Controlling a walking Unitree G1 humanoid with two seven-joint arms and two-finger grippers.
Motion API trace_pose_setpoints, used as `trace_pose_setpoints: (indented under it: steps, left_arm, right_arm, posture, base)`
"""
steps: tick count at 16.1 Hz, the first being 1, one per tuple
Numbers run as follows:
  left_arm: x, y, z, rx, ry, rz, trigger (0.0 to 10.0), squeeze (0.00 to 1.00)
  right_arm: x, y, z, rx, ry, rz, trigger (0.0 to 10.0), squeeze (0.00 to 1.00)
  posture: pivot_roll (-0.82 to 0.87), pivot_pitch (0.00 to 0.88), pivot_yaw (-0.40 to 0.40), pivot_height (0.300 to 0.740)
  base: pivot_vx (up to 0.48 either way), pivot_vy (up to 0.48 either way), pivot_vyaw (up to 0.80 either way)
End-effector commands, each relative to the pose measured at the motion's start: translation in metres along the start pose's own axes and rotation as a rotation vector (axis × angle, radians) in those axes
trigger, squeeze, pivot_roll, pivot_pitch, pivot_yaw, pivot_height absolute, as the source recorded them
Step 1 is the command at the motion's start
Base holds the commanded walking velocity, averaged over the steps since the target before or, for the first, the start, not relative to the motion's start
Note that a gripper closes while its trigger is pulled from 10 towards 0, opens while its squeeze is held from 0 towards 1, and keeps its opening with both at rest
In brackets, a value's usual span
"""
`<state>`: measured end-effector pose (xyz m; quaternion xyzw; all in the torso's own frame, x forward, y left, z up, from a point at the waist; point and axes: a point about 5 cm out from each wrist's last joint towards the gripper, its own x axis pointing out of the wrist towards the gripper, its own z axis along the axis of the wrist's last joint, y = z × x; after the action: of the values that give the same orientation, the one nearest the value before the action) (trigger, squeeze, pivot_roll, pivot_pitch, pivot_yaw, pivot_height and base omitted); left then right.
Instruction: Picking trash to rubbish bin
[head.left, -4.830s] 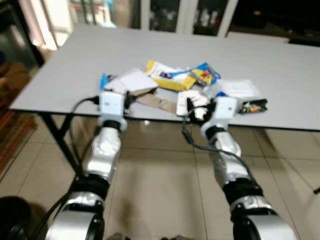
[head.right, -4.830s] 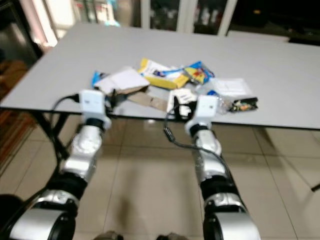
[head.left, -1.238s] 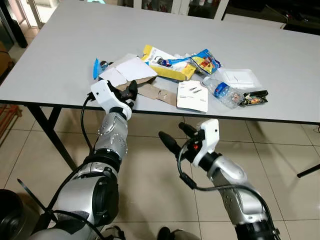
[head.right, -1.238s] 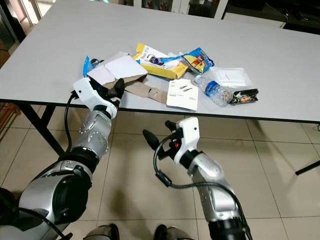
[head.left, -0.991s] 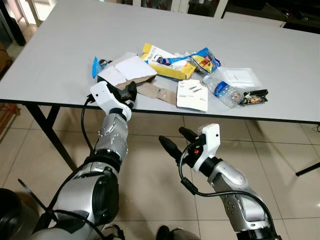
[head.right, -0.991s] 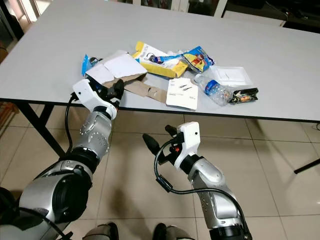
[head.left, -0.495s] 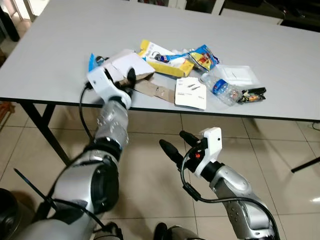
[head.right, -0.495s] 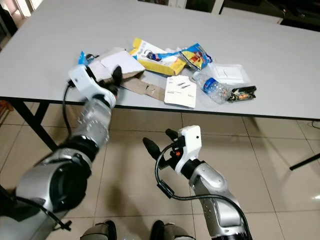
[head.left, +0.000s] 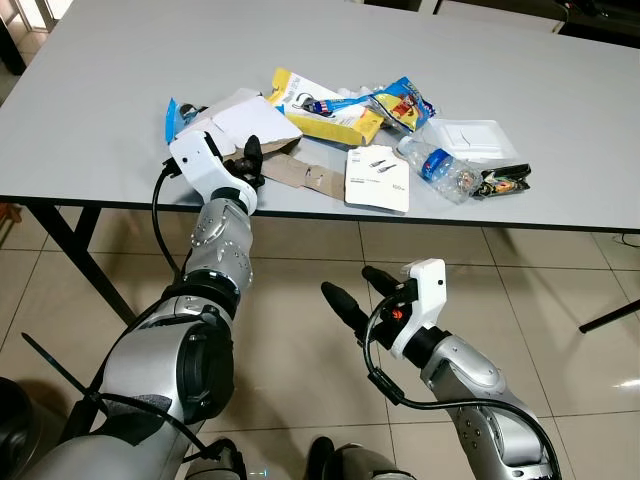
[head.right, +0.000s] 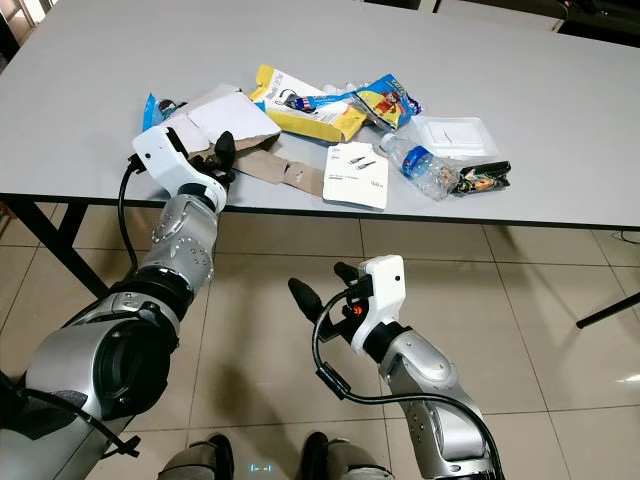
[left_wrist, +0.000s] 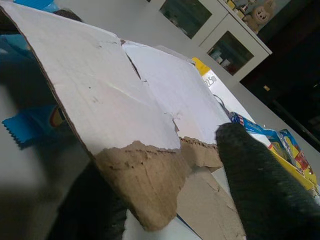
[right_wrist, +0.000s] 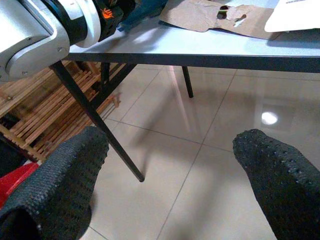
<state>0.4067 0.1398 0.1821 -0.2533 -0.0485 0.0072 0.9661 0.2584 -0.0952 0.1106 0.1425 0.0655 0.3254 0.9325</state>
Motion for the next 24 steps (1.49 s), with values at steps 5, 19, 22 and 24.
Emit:
trace_pose_setpoints:
  steps: [5, 19, 22, 24]
  left_arm:
    - [0.0031, -0.0103, 0.0012, -0.001, 0.013, -0.015, 0.0, 0.00]
    - [0.0014, -0.0127, -0.0039, -0.024, 0.019, -0.013, 0.0, 0.00]
    - [0.0006, -0.0128, -0.0057, -0.025, 0.022, -0.014, 0.0, 0.00]
    - [0.0005, -0.0130, -0.0059, -0.026, 0.020, -0.015, 0.0, 0.00]
  right_arm:
    - [-0.0010, -0.0025, 0.0024, 0.004, -0.008, -0.018, 10.0, 0.00]
    - [0.0012, -0.0035, 0.0033, -0.002, -0.008, -0.020, 10.0, 0.00]
    - [0.0023, -0.0033, 0.0034, -0.002, -0.010, -0.019, 10.0, 0.00]
    - [0.0040, -0.0033, 0.0028, -0.001, -0.011, -0.017, 10.0, 0.00]
  posture:
    - [-0.28, 0.194, -0.146, 0.740]
    - [-0.28, 0.189, -0.145, 0.740]
    - [-0.28, 0.184, -0.142, 0.740]
    - [-0.27, 0.175, -0.139, 0.740]
  base:
    - [0.000, 0.000, 0.00]
    - [0.000, 0.000, 0.00]
    - [0.000, 0.000, 0.00]
    - [0.000, 0.000, 0.00]
